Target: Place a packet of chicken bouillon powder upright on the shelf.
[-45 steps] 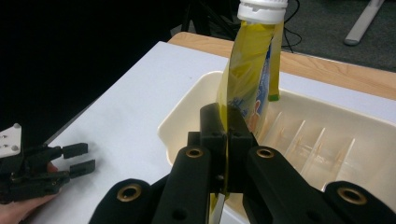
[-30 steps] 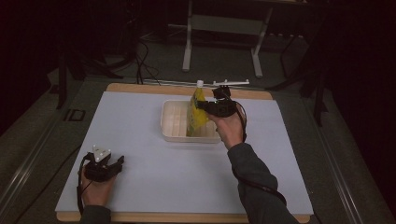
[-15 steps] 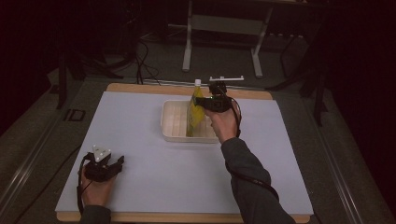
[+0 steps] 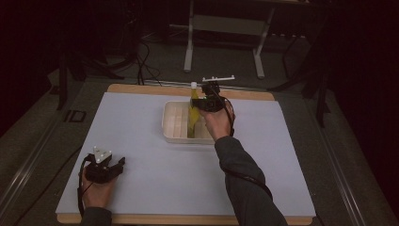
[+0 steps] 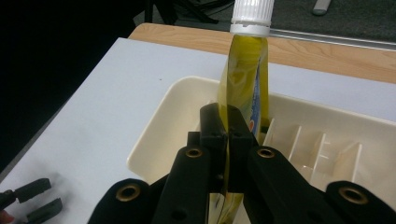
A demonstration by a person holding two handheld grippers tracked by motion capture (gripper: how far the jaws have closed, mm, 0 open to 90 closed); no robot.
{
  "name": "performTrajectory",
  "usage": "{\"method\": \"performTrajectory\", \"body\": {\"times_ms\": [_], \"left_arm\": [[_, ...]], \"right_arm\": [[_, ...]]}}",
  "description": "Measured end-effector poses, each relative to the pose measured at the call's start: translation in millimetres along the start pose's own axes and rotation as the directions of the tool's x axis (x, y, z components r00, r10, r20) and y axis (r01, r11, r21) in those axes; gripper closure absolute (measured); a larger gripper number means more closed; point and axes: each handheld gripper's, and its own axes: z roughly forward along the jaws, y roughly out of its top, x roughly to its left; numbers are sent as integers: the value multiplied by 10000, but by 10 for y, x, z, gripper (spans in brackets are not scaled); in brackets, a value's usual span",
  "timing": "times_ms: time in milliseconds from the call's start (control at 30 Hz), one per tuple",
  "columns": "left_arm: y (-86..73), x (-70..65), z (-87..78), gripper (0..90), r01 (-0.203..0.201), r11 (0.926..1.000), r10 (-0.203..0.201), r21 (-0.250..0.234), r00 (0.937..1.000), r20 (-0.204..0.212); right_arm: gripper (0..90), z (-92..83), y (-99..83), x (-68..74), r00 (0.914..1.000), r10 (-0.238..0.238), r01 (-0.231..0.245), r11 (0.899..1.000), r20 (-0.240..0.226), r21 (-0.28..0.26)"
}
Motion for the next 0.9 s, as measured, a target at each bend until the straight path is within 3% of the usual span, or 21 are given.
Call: {"method": "performTrajectory", "body": {"times_ms": [200, 333, 633, 900], "left_arm": [[0, 3, -1, 467, 16, 10000, -16, -3, 10000, 15], [0, 3, -1, 468, 21, 10000, -21, -17, 10000, 9], [0, 1, -5, 467, -1, 10000, 1, -28, 10000, -18], [-1, 0, -5, 467, 29, 10000, -29, -61, 10000, -7]], "right_arm": [[873, 13, 39, -28, 9999, 164, -165, 9996, 33, 215], [756, -7, 19, -46, 9996, 88, -88, 10000, -257, 20], [567, -147, -1, -7, 9966, -745, 737, 9969, -337, -257], [501, -307, -12, 7, 9900, -1358, 1345, 9902, -371, -367]]}}
